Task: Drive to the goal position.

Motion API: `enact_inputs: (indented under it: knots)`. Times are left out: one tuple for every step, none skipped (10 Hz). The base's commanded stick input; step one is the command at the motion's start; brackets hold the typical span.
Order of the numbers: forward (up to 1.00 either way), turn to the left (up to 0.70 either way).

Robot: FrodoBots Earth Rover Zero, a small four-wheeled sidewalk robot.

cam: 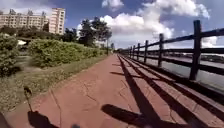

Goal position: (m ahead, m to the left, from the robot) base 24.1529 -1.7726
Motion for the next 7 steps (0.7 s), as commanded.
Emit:
enact_inputs:
  knots:
    - [0.85,0.0]
    - [0.85,0.0]
    - [0.85,0.0]
    - [0.85,0.0]
    - [0.85,0.0]
    - [0.85,0.0]
    - [0.85,0.0]
